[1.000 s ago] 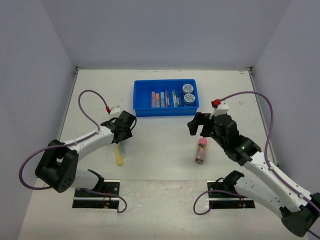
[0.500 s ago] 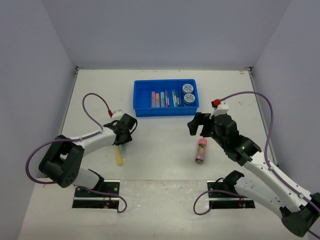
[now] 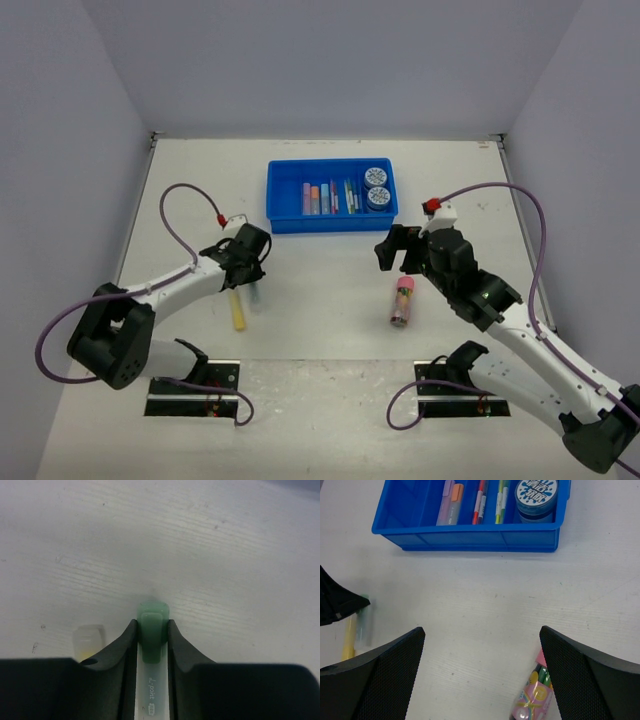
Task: Sort the stationery into containers
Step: Pick up the pen from the center of the board, then place the pen in the storage box.
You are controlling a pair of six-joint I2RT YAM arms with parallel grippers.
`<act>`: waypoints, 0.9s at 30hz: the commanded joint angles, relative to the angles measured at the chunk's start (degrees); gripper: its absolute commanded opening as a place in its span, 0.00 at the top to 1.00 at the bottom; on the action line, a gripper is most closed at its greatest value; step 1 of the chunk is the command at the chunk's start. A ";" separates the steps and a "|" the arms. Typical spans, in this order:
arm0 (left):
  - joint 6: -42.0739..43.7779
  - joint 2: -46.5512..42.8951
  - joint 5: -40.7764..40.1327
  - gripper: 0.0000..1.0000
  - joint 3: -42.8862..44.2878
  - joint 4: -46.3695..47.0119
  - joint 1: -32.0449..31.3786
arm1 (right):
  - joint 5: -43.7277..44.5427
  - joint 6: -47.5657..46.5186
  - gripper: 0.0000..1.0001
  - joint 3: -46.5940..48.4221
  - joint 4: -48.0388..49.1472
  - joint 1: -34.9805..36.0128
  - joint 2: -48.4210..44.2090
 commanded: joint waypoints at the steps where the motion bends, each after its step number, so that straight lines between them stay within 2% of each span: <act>1: 5.61 -6.85 2.32 1.00 6.63 2.74 -0.57 | 0.79 -0.41 0.01 -0.16 2.26 -0.34 0.12; 4: 11.16 -5.50 4.95 1.00 12.33 7.83 -0.48 | 1.43 -0.41 0.01 -0.22 2.26 -0.34 -0.02; 7: 15.14 0.48 5.35 1.00 20.56 10.22 -0.48 | 1.76 -0.40 0.01 -0.33 2.18 -0.34 -0.07; 12: 19.33 19.92 7.58 1.00 41.01 10.03 -0.39 | 3.61 0.12 0.01 -0.79 2.26 -0.35 -0.78; 17: 20.56 32.74 6.38 1.00 59.59 8.79 -0.08 | 4.37 0.14 0.01 -1.50 2.26 -0.43 -1.97; 20: 21.33 37.68 5.94 1.00 64.91 9.00 0.21 | 4.08 0.21 0.01 -1.64 2.26 -0.43 -2.40; 27: 21.55 45.44 5.39 0.98 70.08 9.30 0.74 | 3.60 0.21 0.01 -1.74 2.18 -0.43 -2.16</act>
